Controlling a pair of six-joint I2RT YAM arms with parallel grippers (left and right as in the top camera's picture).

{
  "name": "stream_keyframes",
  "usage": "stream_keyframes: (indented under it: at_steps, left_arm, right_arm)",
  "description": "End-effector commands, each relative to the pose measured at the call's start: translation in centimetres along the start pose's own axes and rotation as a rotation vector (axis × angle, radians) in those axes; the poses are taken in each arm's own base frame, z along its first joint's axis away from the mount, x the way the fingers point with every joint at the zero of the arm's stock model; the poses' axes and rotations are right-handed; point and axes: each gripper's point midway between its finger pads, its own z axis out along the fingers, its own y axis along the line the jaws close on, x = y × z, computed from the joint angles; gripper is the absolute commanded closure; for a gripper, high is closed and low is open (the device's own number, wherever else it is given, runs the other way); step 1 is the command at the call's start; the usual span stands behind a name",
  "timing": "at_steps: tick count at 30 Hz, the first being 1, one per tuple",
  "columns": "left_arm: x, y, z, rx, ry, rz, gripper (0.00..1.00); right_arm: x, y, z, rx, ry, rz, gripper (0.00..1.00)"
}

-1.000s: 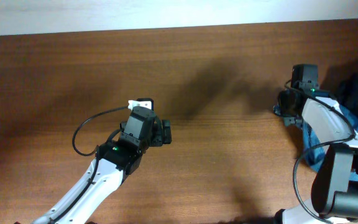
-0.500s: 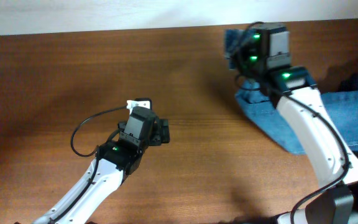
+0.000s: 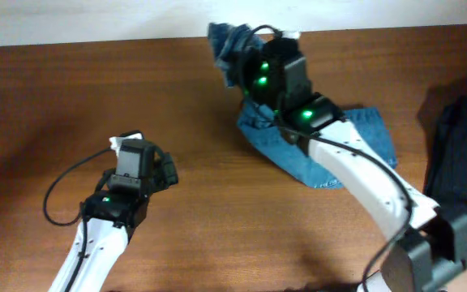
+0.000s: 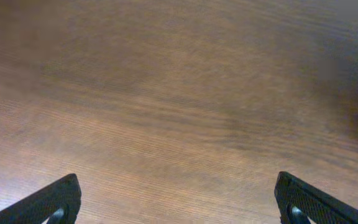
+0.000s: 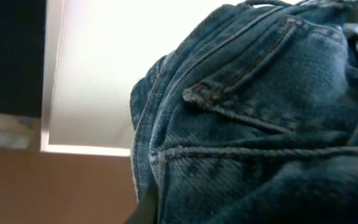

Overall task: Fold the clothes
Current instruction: 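Grasp the jeans with the right gripper and drag them leftward, then grasp the jeans waistband with the left gripper, release with right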

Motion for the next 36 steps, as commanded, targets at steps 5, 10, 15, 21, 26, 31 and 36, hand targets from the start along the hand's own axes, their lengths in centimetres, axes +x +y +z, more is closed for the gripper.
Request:
stream_keyframes:
  at_steps: [5, 10, 15, 21, 26, 31, 36]
  left_arm:
    - [-0.4, 2.5, -0.5, -0.093, -0.014, -0.021, 0.01]
    - [0.2, 4.2, -0.7, -0.182, 0.001, -0.004, 0.01]
    - [0.5, 4.3, -0.8, -0.187, 0.013, -0.001, 0.01]
    - [1.2, 3.2, -0.7, -0.122, 0.054, 0.000, 0.01]
    - [-0.3, -3.6, -1.0, 0.248, 0.038, -0.008, 0.01]
    - [-3.1, -10.4, -4.3, 0.650, 0.097, -0.401, 0.01]
    - [-7.7, -10.3, -4.7, 0.682, -0.005, -0.735, 0.01]
  right_arm:
    - [7.9, 4.1, 2.6, -0.130, 0.145, 0.002, 0.82]
    - [8.6, 5.5, 2.4, -0.197, 0.182, -0.043, 0.03]
    - [8.4, 8.4, 1.2, -0.347, 0.244, -0.114, 0.01]
    - [2.0, 11.0, -3.0, -0.341, 0.163, -0.340, 0.01]
    - [-5.8, 5.0, -6.2, -0.006, 0.103, -0.361, 0.01]
    - [-12.1, -3.4, -10.0, 0.244, 0.100, -0.189, 0.01]
    - [-14.8, -10.5, -14.4, 0.446, 0.111, -0.008, 0.01]
